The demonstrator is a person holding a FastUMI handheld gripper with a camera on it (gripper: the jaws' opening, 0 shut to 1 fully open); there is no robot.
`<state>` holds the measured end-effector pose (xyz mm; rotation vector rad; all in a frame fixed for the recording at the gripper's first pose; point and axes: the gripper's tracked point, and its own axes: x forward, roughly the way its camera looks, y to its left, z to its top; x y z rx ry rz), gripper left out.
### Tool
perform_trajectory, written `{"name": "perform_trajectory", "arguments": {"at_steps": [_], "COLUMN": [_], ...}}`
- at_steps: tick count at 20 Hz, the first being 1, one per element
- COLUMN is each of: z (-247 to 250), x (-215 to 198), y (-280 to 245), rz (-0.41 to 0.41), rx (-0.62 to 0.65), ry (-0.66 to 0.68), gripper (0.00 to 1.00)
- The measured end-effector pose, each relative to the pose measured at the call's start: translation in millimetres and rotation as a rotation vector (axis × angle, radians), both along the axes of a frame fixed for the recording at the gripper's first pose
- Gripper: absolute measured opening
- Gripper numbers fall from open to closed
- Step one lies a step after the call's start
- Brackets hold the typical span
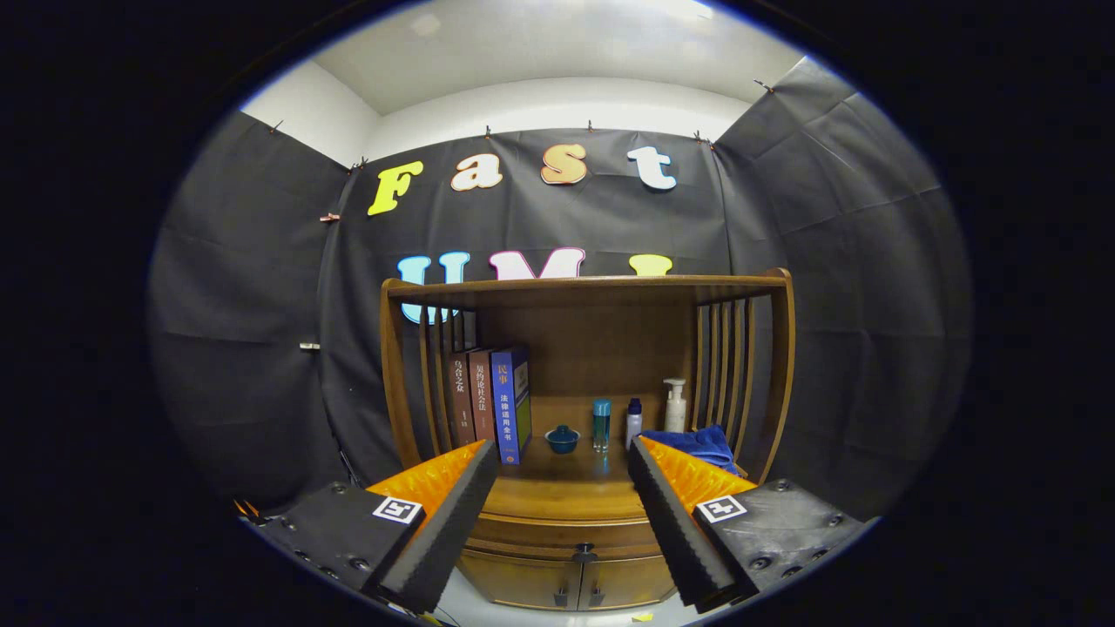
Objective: Pull open the drawer, take out the items inside it, and place them on the countertop above the cabinet.
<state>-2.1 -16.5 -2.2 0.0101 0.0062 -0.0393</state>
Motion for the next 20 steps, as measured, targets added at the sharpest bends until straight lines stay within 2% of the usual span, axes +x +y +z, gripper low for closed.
{"name": "perform_trajectory", "arguments": {"at_steps": [7,20], "z": [-23.6,-148.1], "x": [11.6,57.6], "y": [-3.5,-13.9], "rz": [-0.004,0.002], "rx": [0.009,0.048], "ry": [0.033,0.211], "gripper": [0.98,0.99]}}
